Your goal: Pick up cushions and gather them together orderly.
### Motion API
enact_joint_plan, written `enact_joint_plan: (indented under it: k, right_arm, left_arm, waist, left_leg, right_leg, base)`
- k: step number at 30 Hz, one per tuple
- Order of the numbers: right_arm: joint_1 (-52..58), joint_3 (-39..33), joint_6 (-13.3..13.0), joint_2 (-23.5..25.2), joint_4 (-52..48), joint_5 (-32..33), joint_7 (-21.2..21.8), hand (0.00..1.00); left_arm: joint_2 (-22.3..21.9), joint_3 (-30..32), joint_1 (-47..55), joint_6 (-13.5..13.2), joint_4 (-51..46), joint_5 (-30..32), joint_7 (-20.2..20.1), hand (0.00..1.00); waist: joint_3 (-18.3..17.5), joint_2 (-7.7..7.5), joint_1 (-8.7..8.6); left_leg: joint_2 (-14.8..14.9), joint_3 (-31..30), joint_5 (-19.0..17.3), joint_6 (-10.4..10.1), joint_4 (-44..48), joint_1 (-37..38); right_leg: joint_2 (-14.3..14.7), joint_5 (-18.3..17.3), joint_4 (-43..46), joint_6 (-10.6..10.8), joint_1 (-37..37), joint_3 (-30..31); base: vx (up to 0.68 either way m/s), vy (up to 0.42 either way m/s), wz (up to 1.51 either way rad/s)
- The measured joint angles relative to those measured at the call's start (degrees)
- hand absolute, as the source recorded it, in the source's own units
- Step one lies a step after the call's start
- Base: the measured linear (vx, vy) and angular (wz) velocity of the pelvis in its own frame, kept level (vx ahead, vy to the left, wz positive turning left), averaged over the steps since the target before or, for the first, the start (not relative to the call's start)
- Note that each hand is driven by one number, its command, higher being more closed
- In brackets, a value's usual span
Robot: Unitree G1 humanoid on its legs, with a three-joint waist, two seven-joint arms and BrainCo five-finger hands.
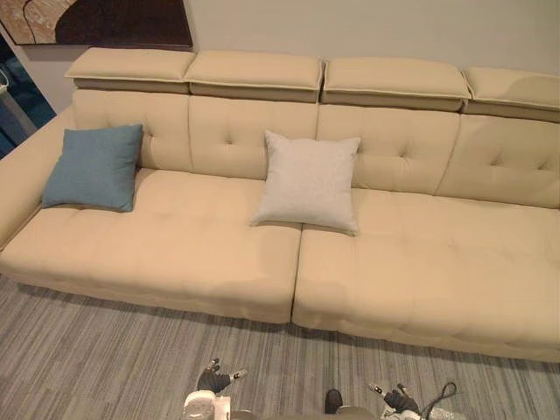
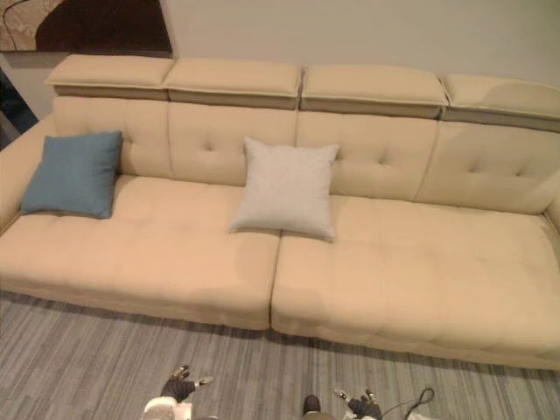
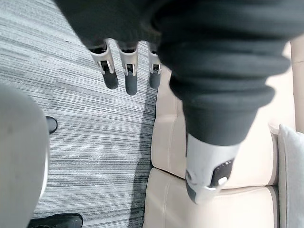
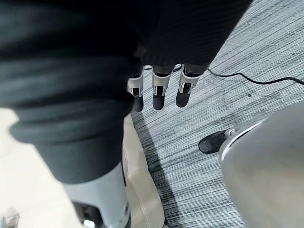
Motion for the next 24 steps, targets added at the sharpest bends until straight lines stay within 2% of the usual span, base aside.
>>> enact_joint_plan:
  k: [9,12,16,18,20,21,22,23,24]
  right_arm:
    - [0.0,-0.4,0.1,-0.4,2.2,-0.1,0.0,0.00]
    - [-0.7,-0.3,0.2,-0.4,2.3,-0.1,0.0,0.00]
    - [-1.7,-0.3,0.4,-0.5,2.0,0.0,-0.1,0.00]
    - [-1.7,-0.4,0.5,-0.5,1.8,0.0,-0.1,0.00]
    - [-2.7,-0.2,0.5,-0.3,-0.2,0.0,-0.2,0.00]
    - [-4.2,0.1,0.4,-0.4,-0.9,0.0,-0.2,0.00]
    - [-5.6,0.5,0.4,-0.3,-1.6,0.0,-0.2,0.00]
    - [-7.7,0.5,0.4,-1.0,-2.3,-0.1,-0.6,0.00]
    - [-7.6,0.3,0.5,-1.2,-2.2,-0.1,-0.7,0.00]
  left_arm:
    - [0.7,0.0,-0.3,0.0,2.2,0.1,-0.5,0.00]
    - [0.9,0.1,0.1,0.0,2.2,0.1,-0.5,0.00]
    - [1.3,-0.2,-0.9,0.0,2.1,0.7,-0.5,0.00]
    - [1.4,-0.2,-2.2,0.0,1.8,1.2,-0.5,0.00]
    - [1.9,-0.2,-4.0,0.0,1.7,1.2,-0.5,0.00]
    - [2.6,-0.1,-4.7,0.0,0.4,1.2,-0.5,0.00]
    - [3.3,-0.1,-5.3,-0.1,-0.8,1.2,-0.5,0.00]
    - [3.4,0.0,-6.6,-0.1,-1.5,1.2,-0.5,0.00]
    - [3.4,-0.1,-6.9,-0.1,-1.7,1.2,-0.5,0.00]
  waist:
    - [-0.5,-1.13,-0.14]
    - [-0.5,-1.24,0.09]
    - [0.1,-1.30,-0.53]
    - [0.7,-1.93,-0.66]
    - [1.3,-2.87,-0.66]
    - [1.8,-3.44,-0.71]
    - [2.3,-3.44,-0.16]
    - [3.8,-2.84,-0.02]
    - [3.9,-2.77,-0.27]
  left_leg:
    - [-0.5,-0.5,0.0,0.0,-2.1,1.8]
    - [-0.5,2.3,0.0,0.1,-2.9,1.5]
    - [-0.5,7.3,-0.1,0.1,-3.7,1.4]
    - [-0.5,9.5,-0.4,0.0,-3.6,0.8]
    - [-0.4,13.2,-1.0,0.3,-2.1,-1.7]
    - [-0.2,15.2,-1.5,1.0,-0.5,-3.8]
    - [0.8,16.7,-1.5,1.4,1.2,-5.9]
    - [2.2,19.1,-1.6,2.1,2.3,-6.2]
    - [2.0,19.7,-1.6,2.1,2.4,-5.8]
  right_leg:
    - [-0.1,1.2,-3.4,0.1,2.2,0.8]
    - [0.3,2.4,-3.9,0.3,0.1,3.8]
    - [1.0,3.7,-3.9,0.3,-3.3,8.6]
    - [1.5,4.3,-3.9,0.4,-5.7,11.2]
    - [2.1,6.2,-3.3,0.6,-9.7,13.8]
    - [3.1,9.1,-3.2,-0.5,-12.8,12.9]
    - [4.5,13.4,-4.1,-2.5,-15.3,9.3]
    - [4.4,8.0,2.7,-8.3,-18.0,-6.3]
    - [3.3,3.5,6.6,-9.3,-18.5,-10.9]
  base:
    - [0.01,0.010,-0.06]
    - [-0.05,0.005,-0.52]
    - [-0.03,-0.005,-0.67]
    - [-0.02,-0.004,-0.65]
    - [-0.03,-0.007,-0.97]
    - [-0.03,-0.008,-1.37]
    - [-0.07,-0.062,-1.83]
    - [-0.05,-0.080,-1.38]
    - [-0.01,-0.117,-0.94]
